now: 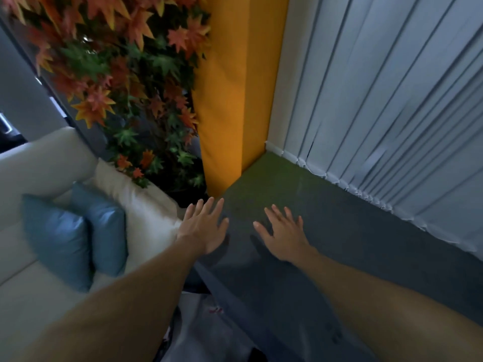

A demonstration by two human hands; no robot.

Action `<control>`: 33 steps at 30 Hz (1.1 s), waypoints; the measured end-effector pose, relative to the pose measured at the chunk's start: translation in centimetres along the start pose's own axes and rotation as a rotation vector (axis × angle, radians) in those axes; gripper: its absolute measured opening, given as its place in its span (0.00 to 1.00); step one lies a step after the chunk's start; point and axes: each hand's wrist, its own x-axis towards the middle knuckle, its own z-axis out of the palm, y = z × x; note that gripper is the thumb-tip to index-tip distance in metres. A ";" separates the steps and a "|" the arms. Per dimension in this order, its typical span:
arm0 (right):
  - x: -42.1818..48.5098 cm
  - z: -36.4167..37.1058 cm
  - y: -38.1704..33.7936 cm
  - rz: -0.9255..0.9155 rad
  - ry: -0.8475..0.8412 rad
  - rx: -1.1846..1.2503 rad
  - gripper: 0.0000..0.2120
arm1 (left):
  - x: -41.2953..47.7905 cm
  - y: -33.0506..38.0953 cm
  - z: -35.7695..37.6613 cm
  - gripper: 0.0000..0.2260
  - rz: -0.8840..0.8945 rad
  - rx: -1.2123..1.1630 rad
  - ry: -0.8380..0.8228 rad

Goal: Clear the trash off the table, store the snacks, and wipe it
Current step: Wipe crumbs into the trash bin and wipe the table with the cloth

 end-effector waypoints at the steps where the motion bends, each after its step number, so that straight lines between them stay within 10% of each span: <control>1: 0.3 0.2 0.8 0.019 -0.009 0.014 0.38 | 0.7 0.5 0.3 0.29 0.002 0.002 -0.004; 14: 2.8 6.6 5.9 0.190 -0.155 0.014 0.38 | 9.0 1.5 4.3 0.28 0.086 -0.012 -0.076; 33: 15.9 7.8 8.7 0.218 0.147 -0.017 0.27 | 22.1 -5.3 10.5 0.25 0.163 -0.011 -0.081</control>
